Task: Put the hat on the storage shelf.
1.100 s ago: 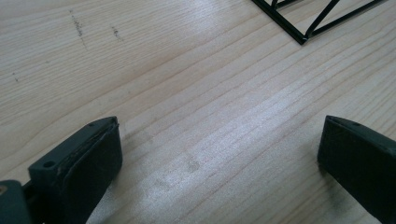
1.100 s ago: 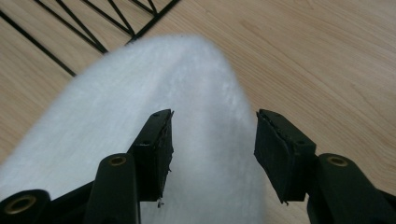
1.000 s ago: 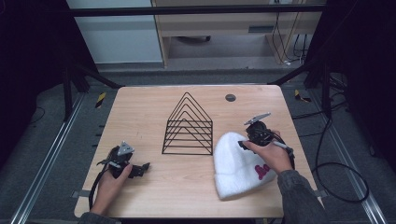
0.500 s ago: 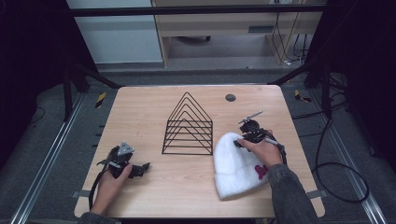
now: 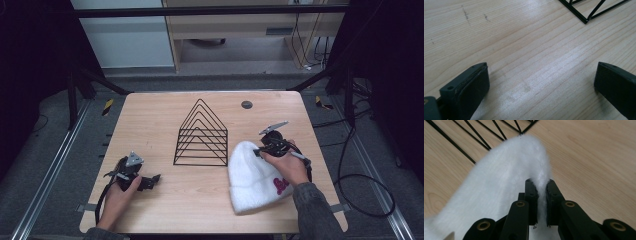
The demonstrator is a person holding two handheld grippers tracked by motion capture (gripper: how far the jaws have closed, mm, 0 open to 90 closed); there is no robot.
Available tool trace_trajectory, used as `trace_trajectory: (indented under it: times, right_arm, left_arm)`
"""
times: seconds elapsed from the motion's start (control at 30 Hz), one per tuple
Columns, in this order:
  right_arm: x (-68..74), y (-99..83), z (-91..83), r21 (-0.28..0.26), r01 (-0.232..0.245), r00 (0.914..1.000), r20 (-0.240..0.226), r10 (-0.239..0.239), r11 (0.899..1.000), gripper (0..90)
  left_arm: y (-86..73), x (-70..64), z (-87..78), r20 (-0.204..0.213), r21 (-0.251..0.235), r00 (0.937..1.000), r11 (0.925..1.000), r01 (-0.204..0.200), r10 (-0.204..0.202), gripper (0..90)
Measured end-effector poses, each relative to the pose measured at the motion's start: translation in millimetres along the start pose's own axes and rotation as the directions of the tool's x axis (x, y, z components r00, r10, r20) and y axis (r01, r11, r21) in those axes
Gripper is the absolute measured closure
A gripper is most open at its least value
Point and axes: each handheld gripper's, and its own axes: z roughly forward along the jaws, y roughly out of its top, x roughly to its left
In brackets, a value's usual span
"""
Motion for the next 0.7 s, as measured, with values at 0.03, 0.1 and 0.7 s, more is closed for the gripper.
trace_trajectory:
  times: [0.03,0.1,0.7]
  right_arm:
    - [0.0,0.0,0.0,0.000,0.000,1.0000,0.000,0.000,1.000,82.7]
    - [5.4,0.1,-17.7,-0.049,0.021,0.9997,0.012,-0.020,0.999,83.0]
    - [54.0,-3.0,-117.5,-0.321,0.141,0.9899,0.057,-0.130,0.937,83.4]
  left_arm:
    - [0.1,0.1,0.0,0.001,0.000,1.0000,1.0000,-0.001,0.001,0.0]
    - [0.0,0.1,0.0,0.000,0.000,1.0000,1.0000,-0.001,0.001,0.0]
    - [1.0,1.7,0.3,-0.014,-0.003,0.9999,1.0000,0.008,-0.008,0.0]
